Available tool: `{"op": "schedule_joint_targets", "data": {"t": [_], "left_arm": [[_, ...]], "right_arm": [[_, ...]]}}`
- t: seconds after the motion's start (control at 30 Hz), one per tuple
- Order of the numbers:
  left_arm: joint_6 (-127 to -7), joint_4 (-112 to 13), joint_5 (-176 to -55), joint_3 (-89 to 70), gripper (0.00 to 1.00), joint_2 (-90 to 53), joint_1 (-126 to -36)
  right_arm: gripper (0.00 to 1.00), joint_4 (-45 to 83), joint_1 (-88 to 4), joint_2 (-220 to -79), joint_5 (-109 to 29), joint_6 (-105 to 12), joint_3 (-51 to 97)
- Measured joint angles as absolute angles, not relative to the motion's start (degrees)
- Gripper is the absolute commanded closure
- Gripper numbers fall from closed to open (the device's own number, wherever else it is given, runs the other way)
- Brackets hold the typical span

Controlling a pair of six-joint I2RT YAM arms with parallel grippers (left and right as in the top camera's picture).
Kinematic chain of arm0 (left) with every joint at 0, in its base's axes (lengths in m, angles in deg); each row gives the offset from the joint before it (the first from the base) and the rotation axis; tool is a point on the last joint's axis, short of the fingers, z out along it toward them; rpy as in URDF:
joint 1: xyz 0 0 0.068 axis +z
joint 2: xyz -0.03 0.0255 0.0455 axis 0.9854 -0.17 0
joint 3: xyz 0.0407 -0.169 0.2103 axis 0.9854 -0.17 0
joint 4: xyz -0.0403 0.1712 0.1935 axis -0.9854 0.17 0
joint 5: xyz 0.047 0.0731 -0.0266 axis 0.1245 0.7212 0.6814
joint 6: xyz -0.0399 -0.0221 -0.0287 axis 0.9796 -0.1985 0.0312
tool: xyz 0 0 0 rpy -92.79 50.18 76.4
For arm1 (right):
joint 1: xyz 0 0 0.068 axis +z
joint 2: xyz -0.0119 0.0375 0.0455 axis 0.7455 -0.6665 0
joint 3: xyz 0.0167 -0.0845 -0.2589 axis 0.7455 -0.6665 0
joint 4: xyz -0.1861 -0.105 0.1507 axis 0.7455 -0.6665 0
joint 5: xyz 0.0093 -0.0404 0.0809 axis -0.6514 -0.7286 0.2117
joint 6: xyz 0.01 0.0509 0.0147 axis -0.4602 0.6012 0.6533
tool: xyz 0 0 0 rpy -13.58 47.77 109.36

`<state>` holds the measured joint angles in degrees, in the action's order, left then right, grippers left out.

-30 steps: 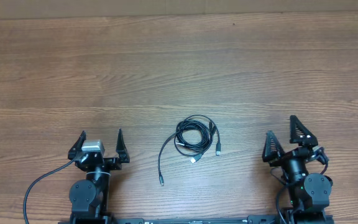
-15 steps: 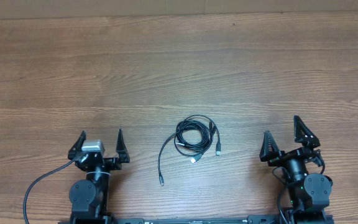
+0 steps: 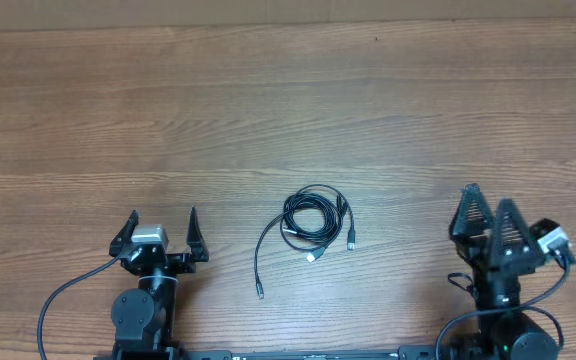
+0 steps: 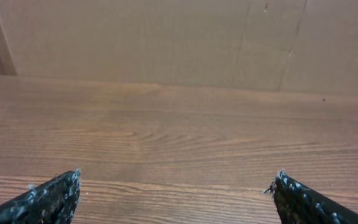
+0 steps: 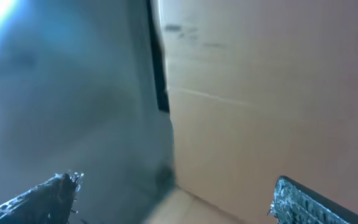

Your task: Untangle cables

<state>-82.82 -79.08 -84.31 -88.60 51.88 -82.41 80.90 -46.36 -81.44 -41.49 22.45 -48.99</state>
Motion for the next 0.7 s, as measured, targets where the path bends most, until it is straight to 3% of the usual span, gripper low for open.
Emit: {"op": "schedule_joint_targets", "data": {"t": [0.4,0.7], "left_arm": [[-82.84,-79.08,-84.31,-88.60,0.01,51.88,-82.41],[-82.92,-79.08,-84.31,-88.60,0.00,51.88,-82.41]], "right_arm": [[0.00,41.14,-46.36,-87.87,-32.61,-21.29,-29.99],[0.00,12.55,-46.36,-109.48,-45.68,-47.34,-3.55]]}}
